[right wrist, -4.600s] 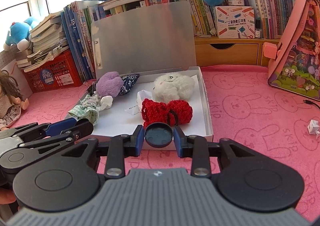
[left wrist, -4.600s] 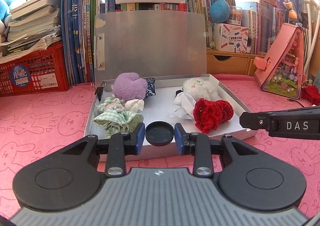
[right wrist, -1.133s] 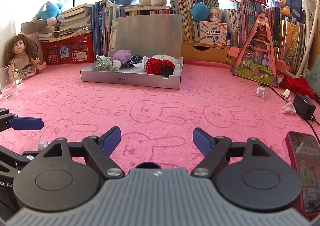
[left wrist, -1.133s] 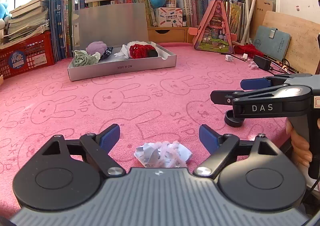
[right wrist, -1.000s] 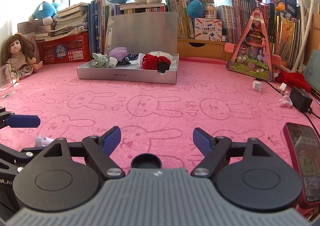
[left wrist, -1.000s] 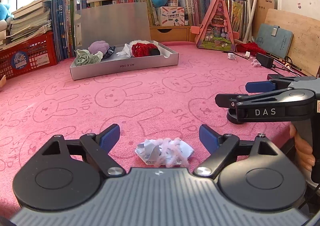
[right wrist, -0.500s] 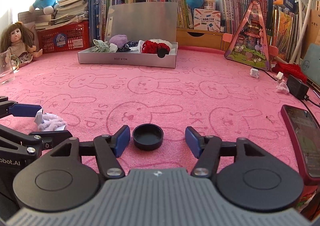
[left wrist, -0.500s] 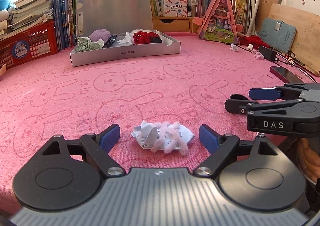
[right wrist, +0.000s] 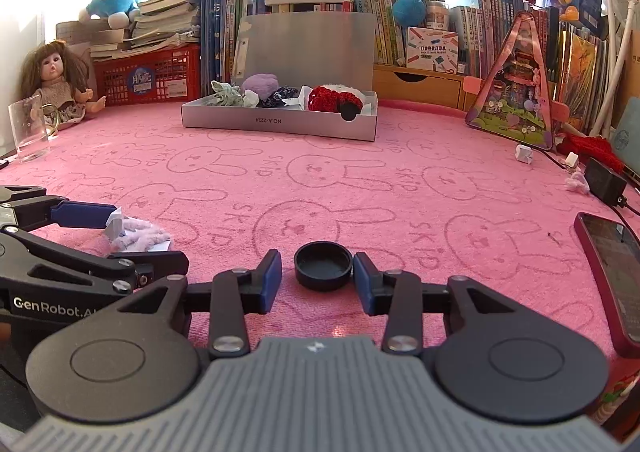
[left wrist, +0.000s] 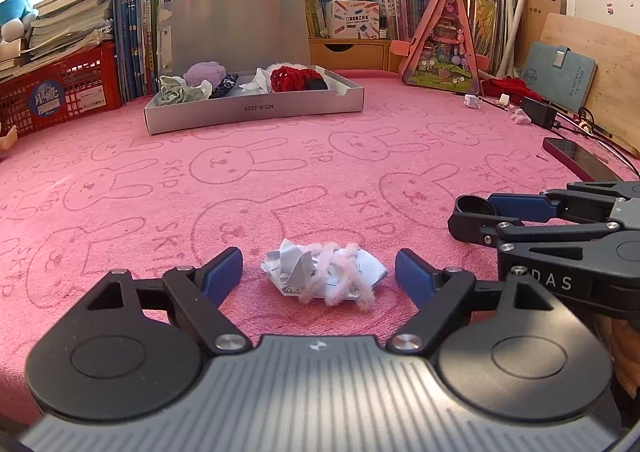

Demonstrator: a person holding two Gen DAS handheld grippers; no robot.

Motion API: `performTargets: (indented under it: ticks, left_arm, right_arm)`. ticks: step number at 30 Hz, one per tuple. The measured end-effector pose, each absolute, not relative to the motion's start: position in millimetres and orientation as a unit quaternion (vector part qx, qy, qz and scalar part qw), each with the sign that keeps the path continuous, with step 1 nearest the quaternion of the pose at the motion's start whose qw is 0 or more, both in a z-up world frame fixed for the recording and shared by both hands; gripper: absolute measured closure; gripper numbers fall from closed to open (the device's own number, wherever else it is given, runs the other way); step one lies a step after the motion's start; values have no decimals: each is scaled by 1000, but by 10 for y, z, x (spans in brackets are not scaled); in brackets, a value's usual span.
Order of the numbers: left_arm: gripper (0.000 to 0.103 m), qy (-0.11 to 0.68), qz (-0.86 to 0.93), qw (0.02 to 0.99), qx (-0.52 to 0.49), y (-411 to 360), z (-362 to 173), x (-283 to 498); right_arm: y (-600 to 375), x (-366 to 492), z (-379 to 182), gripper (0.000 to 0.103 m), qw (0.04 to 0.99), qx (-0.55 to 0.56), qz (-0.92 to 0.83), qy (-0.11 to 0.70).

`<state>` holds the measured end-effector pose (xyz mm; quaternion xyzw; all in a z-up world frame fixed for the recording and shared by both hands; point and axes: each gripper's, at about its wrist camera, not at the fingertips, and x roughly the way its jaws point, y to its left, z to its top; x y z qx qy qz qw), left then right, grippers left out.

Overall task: Organize objects
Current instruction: 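Close left tool on the paper bundle while right tool closes on the black lid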

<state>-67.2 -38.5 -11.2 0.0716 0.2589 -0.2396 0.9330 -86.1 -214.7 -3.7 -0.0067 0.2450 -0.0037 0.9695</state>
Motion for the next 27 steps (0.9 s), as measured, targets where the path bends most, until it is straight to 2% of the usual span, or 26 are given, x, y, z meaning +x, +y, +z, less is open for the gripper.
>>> performTargets:
  ticks: [11,15,17,27]
  left_arm:
    - [26,254,-244,933,74,-399,-116,-715]
    - [32,252,-245,933,73,-401,-113,-724]
    - [33,252,-246,933,72,-396,-113,-724]
    - [36,254,-245,933,65,-385,-106,-723]
  right_arm:
    - [-2086,-874,-44,59,970,3,-2,244]
    - [-2062,-869,-46,62,970,8,-2,244]
    - [-2046,-866,-47,66,970,10,1,244]
    - [-2022,-838,-44,66,969,15,-2,246]
